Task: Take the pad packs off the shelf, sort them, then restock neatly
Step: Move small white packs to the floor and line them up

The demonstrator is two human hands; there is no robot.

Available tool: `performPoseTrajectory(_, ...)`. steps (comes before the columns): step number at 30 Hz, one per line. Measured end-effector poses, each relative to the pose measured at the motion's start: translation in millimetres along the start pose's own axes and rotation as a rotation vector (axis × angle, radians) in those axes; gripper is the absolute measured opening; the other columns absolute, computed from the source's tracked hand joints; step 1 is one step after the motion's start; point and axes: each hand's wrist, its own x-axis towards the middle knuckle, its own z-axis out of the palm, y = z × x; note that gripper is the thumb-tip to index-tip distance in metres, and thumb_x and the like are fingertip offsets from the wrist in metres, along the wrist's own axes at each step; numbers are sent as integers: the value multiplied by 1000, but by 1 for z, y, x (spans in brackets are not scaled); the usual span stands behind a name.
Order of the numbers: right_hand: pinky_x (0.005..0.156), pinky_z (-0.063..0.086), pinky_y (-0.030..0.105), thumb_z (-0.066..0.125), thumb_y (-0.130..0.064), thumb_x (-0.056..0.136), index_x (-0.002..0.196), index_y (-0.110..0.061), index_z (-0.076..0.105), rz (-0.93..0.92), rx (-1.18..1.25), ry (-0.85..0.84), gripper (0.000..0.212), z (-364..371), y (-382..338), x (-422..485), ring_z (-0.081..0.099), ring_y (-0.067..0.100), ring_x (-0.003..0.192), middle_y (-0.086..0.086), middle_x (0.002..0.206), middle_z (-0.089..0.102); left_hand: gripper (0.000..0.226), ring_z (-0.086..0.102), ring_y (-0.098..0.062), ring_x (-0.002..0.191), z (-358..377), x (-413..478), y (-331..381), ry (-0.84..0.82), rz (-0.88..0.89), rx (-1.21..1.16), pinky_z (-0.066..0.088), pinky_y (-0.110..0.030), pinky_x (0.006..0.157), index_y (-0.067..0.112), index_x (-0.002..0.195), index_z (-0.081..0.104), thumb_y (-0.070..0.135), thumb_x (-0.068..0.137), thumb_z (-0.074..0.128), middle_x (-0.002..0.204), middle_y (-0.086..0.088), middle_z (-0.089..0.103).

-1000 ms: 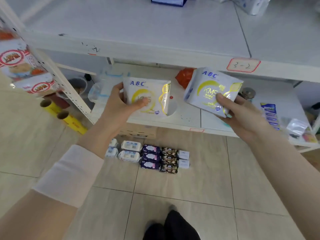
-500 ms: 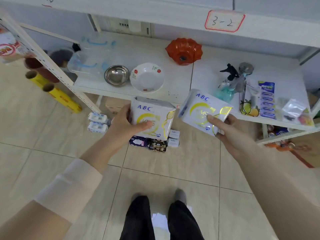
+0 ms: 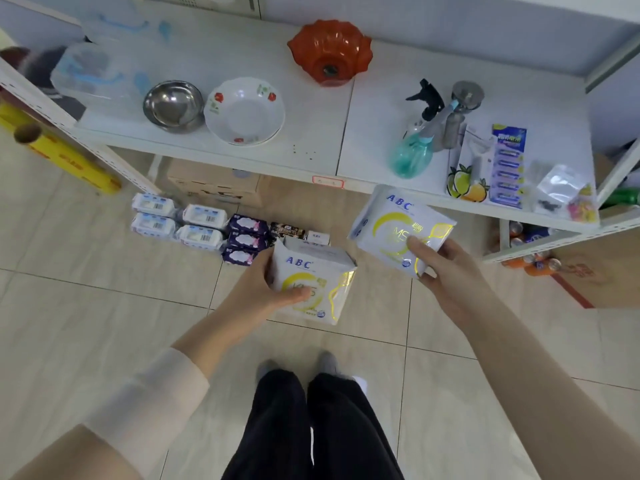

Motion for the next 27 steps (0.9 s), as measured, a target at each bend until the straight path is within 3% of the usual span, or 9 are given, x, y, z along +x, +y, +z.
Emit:
performPoseTrajectory(2, 66, 51, 14, 61, -9, 86, 94, -12, 59, 27, -2, 6, 9, -3, 20, 8, 68, 4, 88, -9, 80, 69, 58, 65, 3, 86, 5, 9, -19, -29, -23, -11, 50, -13, 66, 14, 118, 49, 1, 69, 77, 109, 0, 65)
performPoseTrajectory(5, 69, 54, 18, 64, -6, 83, 113, -7, 58, 72, -4, 11, 30, -4, 62, 29, 67, 14, 97, 2, 104, 70, 53, 64, 7, 82, 14, 31, -63, -62, -50, -18, 48, -10, 65, 19, 110, 50, -2, 69, 76, 104, 5, 65)
performPoseTrajectory(9, 67, 52, 16, 64, -6, 82, 105, -10, 59, 117, -70, 31, 23, -10, 137, 75, 68, 11, 95, -7, 82, 70, 57, 65, 0, 89, 22, 77, -146, -94, -123, -29, 50, -14, 68, 25, 110, 48, 0, 67, 78, 105, 7, 64)
performPoseTrajectory(12, 71, 52, 17, 70, -11, 77, 116, -4, 54, 126, -89, 74, 42, -15, 196, 120, 66, 13, 99, -1, 97, 69, 65, 62, 4, 93, 26, 118, -212, -125, -164, -25, 49, -13, 71, 22, 118, 44, 2, 67, 79, 109, 7, 62)
performPoseTrajectory(15, 84, 52, 27, 75, -14, 72, 121, -7, 52, 113, -113, 79, 54, -21, 257, 172, 66, 14, 101, 4, 114, 67, 67, 60, 3, 98, 30, 164, -278, -159, -171, -26, 51, -15, 75, 24, 119, 43, 5, 67, 81, 112, 6, 61)
performPoseTrajectory(19, 84, 53, 29, 88, -25, 55, 125, -10, 49, 100, -204, 72, 81, -25, 337, 243, 64, 16, 106, 6, 119, 64, 70, 60, 1, 101, 33, 227, -360, -168, -151, -25, 51, -17, 77, 31, 113, 44, 15, 58, 84, 111, 9, 61)
performPoseTrajectory(24, 72, 53, 18, 87, -23, 57, 127, -8, 46, 83, -264, 28, 82, -23, 432, 325, 64, 15, 105, 8, 119, 63, 67, 59, 12, 86, 38, 301, -454, -137, -99, -32, 48, -10, 68, 26, 112, 42, -2, 64, 79, 105, 10, 59)
performPoseTrajectory(27, 87, 53, 32, 91, -41, 44, 126, -10, 48, 50, -362, 8, 98, -20, 477, 363, 62, 17, 109, 7, 117, 64, 71, 58, 16, 85, 38, 337, -503, -129, -68, -37, 47, -8, 68, 21, 118, 40, -8, 64, 77, 106, 12, 58)
